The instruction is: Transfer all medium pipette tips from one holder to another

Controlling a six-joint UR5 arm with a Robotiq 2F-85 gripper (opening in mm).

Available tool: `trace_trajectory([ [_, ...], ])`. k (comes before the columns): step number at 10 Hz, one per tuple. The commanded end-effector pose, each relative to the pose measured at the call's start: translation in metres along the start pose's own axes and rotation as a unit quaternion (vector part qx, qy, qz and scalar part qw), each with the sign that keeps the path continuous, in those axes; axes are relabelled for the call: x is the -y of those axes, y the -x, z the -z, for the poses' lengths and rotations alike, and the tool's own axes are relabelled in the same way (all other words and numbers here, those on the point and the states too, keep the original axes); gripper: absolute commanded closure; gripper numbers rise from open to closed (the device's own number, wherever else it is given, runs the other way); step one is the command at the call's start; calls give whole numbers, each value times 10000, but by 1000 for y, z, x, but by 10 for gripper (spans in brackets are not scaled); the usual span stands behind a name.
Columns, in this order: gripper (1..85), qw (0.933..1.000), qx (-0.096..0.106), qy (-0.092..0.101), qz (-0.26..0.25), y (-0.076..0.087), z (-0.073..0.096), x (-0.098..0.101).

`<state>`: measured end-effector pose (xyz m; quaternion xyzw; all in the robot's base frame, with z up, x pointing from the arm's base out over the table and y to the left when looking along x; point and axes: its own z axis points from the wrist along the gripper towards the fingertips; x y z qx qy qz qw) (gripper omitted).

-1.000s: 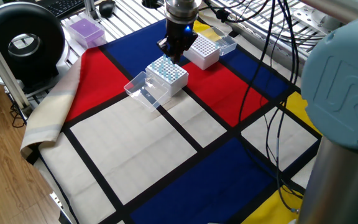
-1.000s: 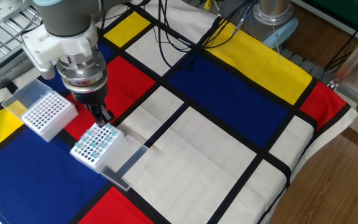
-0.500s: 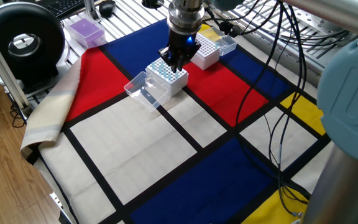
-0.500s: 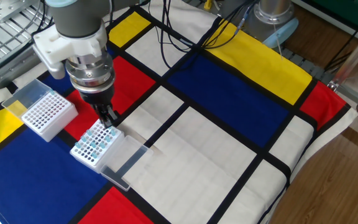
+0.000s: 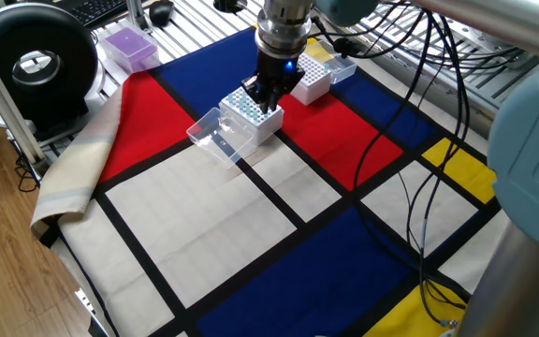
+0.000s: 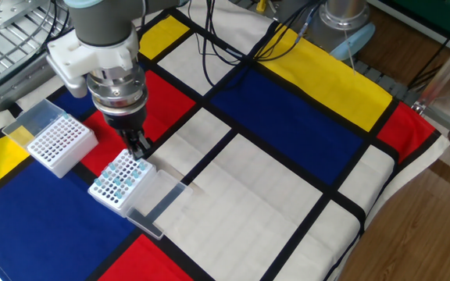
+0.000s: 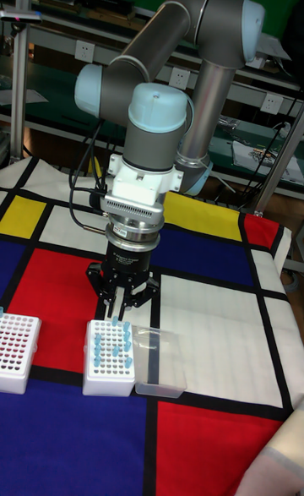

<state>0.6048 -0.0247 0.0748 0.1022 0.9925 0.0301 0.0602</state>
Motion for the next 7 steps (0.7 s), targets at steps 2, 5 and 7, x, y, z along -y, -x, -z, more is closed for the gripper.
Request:
trace_trajectory([
  [2,623,10000,48,60,2,-4,-2,-2],
  [5,623,9999,83,82,23,-5,-5,-3],
  [7,623,9999,107,79,32,-4,-6,-1],
])
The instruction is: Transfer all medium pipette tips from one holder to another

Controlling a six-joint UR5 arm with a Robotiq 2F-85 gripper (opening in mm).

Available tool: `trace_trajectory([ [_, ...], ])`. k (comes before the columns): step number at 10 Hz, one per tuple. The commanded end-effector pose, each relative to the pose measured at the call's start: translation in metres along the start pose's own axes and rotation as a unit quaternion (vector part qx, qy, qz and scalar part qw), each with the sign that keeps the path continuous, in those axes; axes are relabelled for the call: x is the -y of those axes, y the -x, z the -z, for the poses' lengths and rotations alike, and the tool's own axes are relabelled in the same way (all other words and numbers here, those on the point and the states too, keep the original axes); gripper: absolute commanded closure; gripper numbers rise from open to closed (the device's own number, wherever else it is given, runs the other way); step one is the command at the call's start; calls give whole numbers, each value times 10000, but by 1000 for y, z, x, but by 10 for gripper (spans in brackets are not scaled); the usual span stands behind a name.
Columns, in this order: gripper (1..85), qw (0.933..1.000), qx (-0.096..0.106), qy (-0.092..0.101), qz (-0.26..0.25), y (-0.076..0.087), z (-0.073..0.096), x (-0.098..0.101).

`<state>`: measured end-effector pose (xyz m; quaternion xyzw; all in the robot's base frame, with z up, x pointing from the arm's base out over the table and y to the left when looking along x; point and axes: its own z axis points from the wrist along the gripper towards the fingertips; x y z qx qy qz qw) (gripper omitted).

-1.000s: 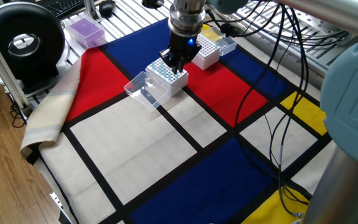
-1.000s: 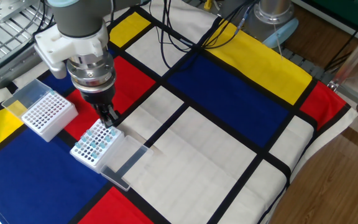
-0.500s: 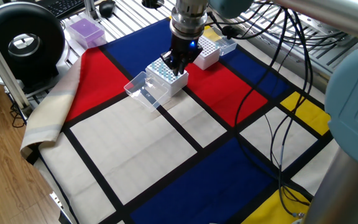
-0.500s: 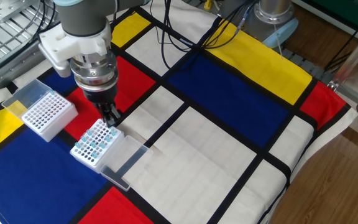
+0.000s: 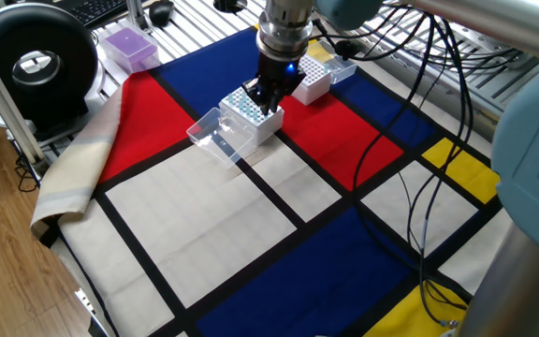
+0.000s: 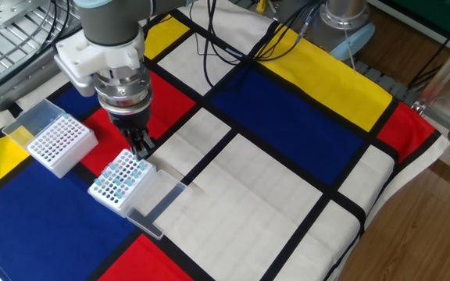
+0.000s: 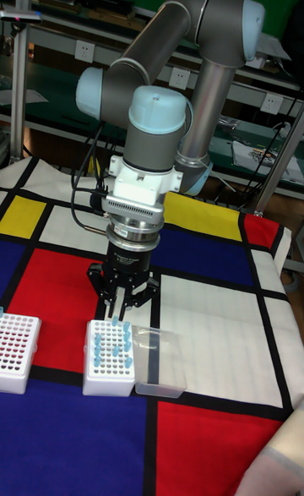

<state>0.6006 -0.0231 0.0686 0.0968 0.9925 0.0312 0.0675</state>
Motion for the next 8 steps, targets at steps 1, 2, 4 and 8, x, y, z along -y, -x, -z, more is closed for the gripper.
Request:
trace_trajectory([
  [1,623,10000,53,60,-16,1,-2,0],
  [2,623,10000,53,60,-16,1,-2,0],
  [4,637,10000,77,57,-14,2,-4,0],
  [8,660,9999,98,31,-48,3,-4,1],
])
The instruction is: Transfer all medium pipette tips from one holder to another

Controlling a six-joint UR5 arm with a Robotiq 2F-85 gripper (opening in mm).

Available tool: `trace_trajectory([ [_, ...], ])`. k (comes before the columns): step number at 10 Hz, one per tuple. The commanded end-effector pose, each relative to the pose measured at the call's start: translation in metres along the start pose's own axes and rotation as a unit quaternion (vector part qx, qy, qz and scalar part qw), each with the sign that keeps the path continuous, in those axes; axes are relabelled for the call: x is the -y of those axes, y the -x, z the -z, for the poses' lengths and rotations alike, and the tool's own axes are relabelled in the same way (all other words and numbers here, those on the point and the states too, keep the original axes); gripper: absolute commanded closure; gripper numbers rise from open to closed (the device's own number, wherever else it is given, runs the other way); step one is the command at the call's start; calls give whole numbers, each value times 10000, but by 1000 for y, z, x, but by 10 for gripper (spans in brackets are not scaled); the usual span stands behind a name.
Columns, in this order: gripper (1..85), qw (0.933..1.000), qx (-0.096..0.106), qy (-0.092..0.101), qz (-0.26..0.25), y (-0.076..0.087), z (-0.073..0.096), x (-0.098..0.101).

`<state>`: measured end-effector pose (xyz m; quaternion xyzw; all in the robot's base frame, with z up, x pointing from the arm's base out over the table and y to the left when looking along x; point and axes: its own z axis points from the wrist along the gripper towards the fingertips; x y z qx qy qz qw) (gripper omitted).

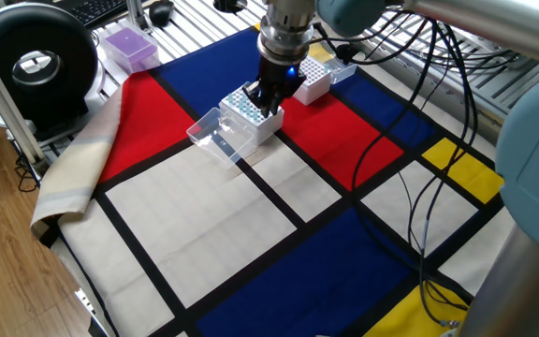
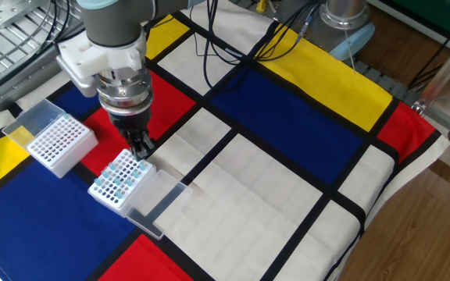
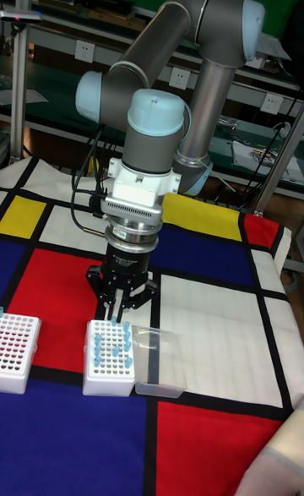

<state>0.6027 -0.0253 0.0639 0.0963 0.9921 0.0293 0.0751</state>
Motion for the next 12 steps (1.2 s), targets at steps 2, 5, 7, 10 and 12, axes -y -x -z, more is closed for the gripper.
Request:
trace_trajectory([
  [2,667,10000,30,36,-79,2,0,-1],
  [5,693,9998,-8,-42,-168,3,2,-1],
  [7,707,9996,-57,-138,-241,2,5,0],
  [10,720,9991,-151,-238,-302,1,9,1],
  [12,723,9990,-207,-267,-301,2,13,3],
])
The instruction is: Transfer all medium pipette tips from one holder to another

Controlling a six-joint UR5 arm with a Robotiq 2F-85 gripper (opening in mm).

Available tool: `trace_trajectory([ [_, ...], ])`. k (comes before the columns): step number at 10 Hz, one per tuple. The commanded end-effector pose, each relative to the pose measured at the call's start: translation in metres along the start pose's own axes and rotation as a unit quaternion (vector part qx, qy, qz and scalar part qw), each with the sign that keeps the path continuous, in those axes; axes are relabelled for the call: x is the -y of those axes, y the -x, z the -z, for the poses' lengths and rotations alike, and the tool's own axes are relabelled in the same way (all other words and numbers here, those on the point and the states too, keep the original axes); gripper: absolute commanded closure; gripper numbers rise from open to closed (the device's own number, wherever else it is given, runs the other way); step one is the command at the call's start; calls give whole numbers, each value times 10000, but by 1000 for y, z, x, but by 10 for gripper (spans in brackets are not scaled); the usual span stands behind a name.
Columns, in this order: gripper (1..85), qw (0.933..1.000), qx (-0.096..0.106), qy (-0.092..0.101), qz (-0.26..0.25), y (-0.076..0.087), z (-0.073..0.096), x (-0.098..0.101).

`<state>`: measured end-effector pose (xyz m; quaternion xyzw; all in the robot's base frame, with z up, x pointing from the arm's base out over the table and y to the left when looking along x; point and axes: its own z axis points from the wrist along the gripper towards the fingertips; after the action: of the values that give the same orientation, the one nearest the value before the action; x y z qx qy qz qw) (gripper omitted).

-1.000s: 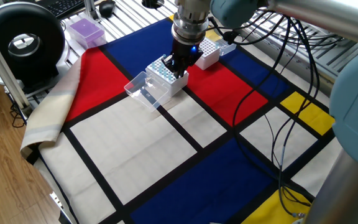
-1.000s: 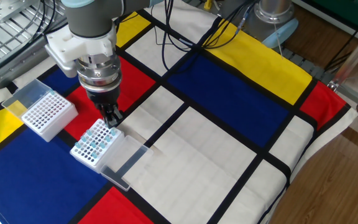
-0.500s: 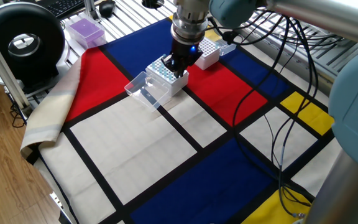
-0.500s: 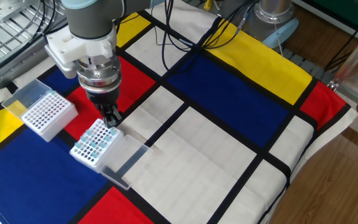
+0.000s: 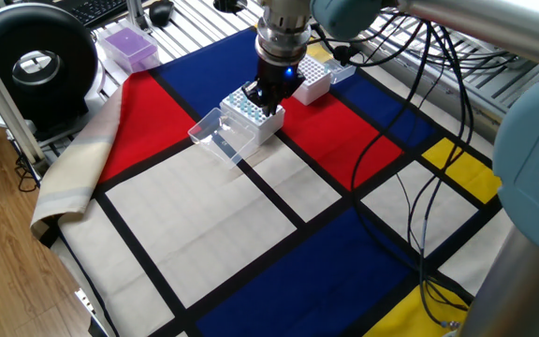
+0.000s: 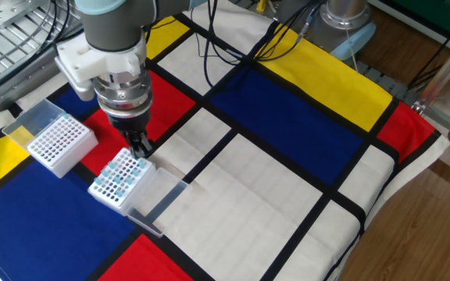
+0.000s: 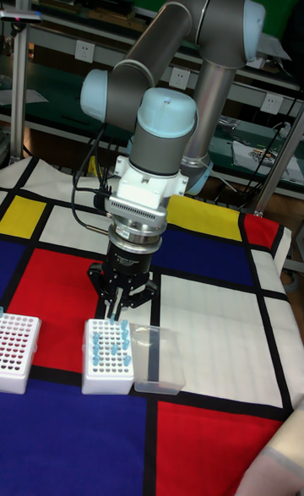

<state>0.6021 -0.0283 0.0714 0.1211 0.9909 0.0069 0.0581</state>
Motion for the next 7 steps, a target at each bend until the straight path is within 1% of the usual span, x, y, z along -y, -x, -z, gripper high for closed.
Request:
trace_trajectory([
  [1,727,9999,-99,-50,-92,1,8,0],
  [3,733,9997,-172,-134,-141,2,16,0],
  [5,733,9995,-202,-135,-211,6,27,-5],
  [7,737,9992,-234,-131,-290,6,46,-14],
])
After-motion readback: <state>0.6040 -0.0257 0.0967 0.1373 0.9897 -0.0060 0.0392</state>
